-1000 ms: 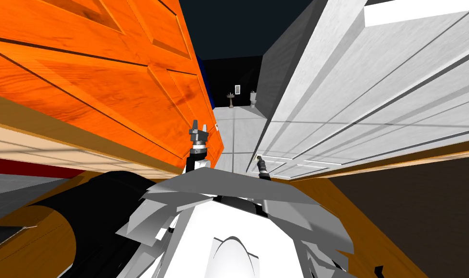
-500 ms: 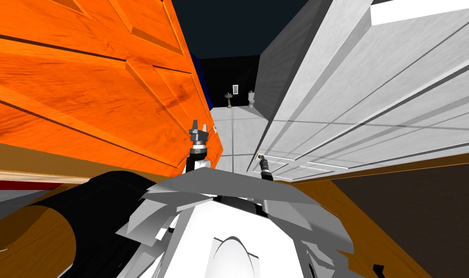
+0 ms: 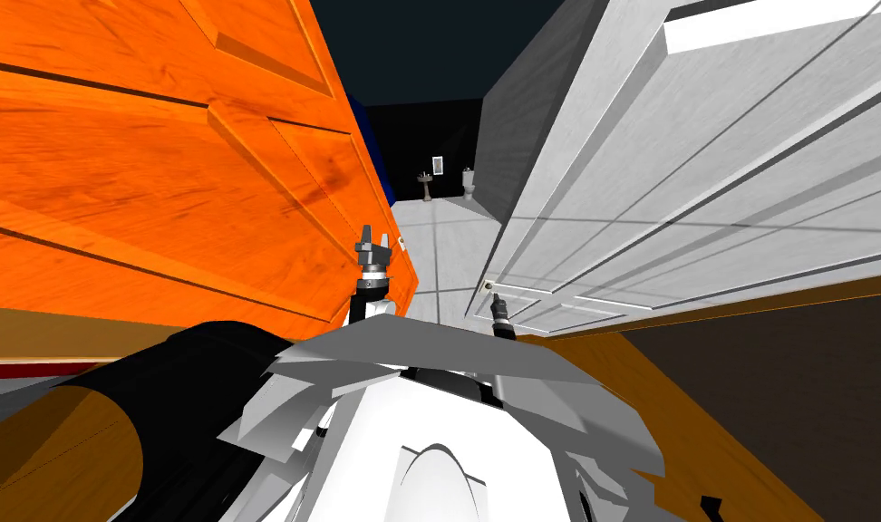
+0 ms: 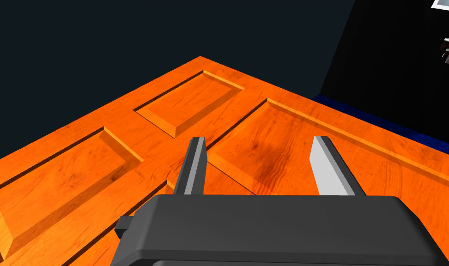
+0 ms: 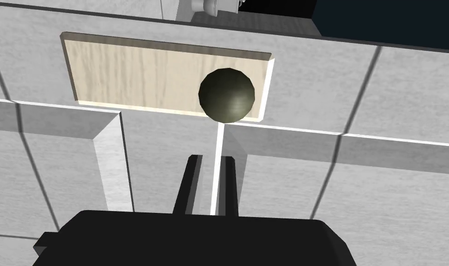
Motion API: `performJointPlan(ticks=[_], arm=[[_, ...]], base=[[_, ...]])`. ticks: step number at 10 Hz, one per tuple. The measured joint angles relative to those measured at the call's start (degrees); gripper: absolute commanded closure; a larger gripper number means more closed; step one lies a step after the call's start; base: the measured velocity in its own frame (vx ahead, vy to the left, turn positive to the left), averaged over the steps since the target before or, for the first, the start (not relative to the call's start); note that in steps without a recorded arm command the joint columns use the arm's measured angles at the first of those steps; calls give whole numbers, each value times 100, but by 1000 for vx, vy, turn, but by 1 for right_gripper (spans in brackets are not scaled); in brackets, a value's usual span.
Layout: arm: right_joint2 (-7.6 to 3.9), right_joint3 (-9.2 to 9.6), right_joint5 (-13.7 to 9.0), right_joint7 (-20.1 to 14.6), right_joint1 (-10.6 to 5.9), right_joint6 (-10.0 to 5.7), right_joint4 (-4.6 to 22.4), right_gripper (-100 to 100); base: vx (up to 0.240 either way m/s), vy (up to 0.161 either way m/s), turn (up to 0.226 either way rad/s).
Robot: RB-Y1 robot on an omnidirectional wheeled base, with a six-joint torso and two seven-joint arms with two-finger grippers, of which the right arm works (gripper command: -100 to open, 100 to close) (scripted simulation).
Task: Push the door open
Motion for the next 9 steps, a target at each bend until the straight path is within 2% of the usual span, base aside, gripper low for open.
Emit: performJointPlan(ticks=[4, 5, 9], arm=[[72, 54, -17, -44, 111, 6, -120, -100], [107, 69, -22, -59, 146, 5, -155, -100], [89, 43, -33, -51, 120, -21, -111, -100]], base=[[-224, 44, -32], [-97, 40, -14], [154, -1, 19]])
